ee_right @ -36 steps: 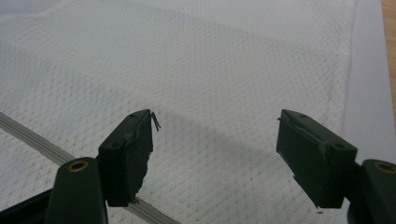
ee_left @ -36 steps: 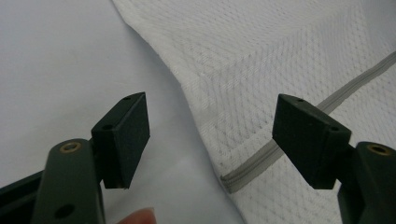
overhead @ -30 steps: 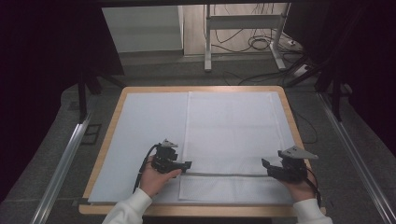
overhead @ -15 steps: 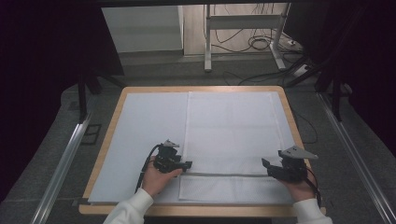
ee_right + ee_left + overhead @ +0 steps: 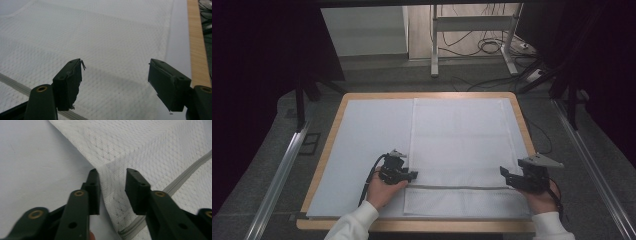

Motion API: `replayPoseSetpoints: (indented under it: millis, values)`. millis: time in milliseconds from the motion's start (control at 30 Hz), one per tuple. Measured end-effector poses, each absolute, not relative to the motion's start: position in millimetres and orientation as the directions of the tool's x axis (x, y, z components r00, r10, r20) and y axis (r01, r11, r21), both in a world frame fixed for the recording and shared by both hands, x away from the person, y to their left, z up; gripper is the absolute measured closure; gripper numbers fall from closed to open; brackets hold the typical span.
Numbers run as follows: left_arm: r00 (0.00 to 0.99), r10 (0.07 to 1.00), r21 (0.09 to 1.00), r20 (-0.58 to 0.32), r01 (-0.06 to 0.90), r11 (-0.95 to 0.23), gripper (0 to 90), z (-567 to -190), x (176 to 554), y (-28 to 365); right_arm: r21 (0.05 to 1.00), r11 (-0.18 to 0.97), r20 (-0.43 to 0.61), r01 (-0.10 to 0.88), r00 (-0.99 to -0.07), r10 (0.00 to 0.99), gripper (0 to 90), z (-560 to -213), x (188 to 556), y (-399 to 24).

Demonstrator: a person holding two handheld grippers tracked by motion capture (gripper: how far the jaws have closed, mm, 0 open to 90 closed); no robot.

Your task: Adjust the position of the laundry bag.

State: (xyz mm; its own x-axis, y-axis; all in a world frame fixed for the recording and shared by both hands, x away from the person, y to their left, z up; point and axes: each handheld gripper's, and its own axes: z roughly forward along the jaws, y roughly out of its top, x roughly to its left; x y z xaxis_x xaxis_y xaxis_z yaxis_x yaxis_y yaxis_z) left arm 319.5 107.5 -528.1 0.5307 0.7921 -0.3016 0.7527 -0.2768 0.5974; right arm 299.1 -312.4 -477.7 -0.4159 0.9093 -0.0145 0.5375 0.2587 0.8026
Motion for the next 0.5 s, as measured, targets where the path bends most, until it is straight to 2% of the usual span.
replayPoseSetpoints:
  millis: [133,167,500]
  values:
    - [0.539,0.789,0.602,-0.297,0.747,-0.284,76.6,-528,319,108,0.78,0.229,0.007,0.583,-0.375,0.927,27.2,-475,302,-323]
    - [0.54,0.787,0.605,-0.298,0.744,-0.282,81.7,-528,319,108,0.767,0.223,0.016,0.601,-0.365,0.931,28.0,-475,304,-328]
    - [0.555,0.773,0.607,-0.309,0.741,-0.289,89.1,-528,319,109,0.681,0.197,0.083,0.705,-0.341,0.936,34.3,-486,314,-348]
